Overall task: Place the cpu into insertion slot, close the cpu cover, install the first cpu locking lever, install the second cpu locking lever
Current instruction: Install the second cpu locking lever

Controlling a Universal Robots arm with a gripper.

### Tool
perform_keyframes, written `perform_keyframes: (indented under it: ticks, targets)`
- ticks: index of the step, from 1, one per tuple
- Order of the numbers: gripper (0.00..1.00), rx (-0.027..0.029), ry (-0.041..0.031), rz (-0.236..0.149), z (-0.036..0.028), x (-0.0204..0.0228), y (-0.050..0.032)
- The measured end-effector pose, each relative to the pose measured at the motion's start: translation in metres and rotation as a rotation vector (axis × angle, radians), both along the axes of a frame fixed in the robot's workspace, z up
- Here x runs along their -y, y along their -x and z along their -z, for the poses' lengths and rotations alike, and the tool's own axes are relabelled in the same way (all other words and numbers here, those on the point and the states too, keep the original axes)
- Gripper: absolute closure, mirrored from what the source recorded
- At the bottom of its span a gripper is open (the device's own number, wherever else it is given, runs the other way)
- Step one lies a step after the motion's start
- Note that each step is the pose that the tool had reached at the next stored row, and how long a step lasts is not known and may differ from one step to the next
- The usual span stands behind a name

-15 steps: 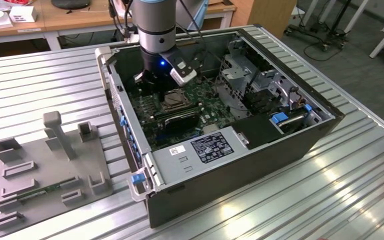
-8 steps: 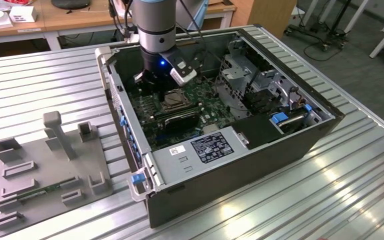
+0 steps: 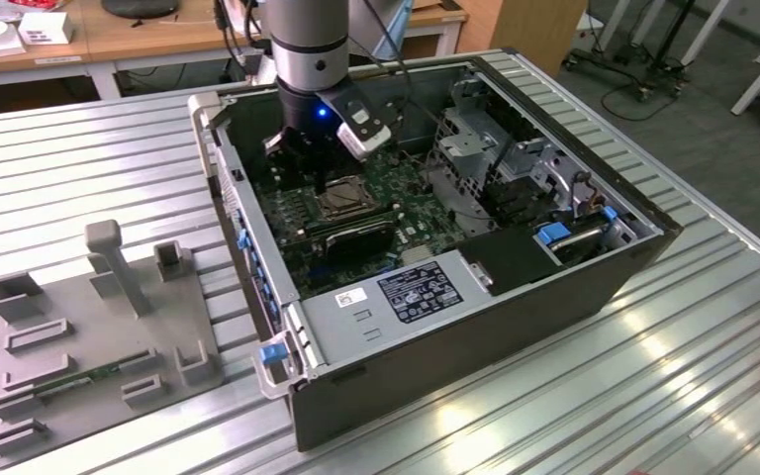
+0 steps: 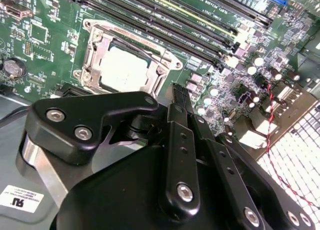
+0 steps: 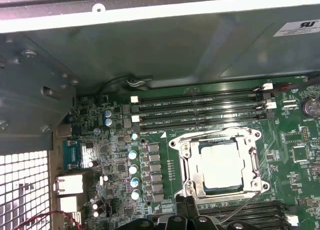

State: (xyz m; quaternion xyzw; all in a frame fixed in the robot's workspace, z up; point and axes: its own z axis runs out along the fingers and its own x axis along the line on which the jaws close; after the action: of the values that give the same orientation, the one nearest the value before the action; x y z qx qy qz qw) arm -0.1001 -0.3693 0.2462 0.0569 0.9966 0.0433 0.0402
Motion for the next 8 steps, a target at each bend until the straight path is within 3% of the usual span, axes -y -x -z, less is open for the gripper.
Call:
perform_keyframes:
  ticks: [4,8]
  targets:
    - [0.9,-0.0001,0.0001,0.0,0.0,0.0,-0.0006]
    - [0.9,-0.0001,0.0001,0.0,0.0,0.0,-0.0062]
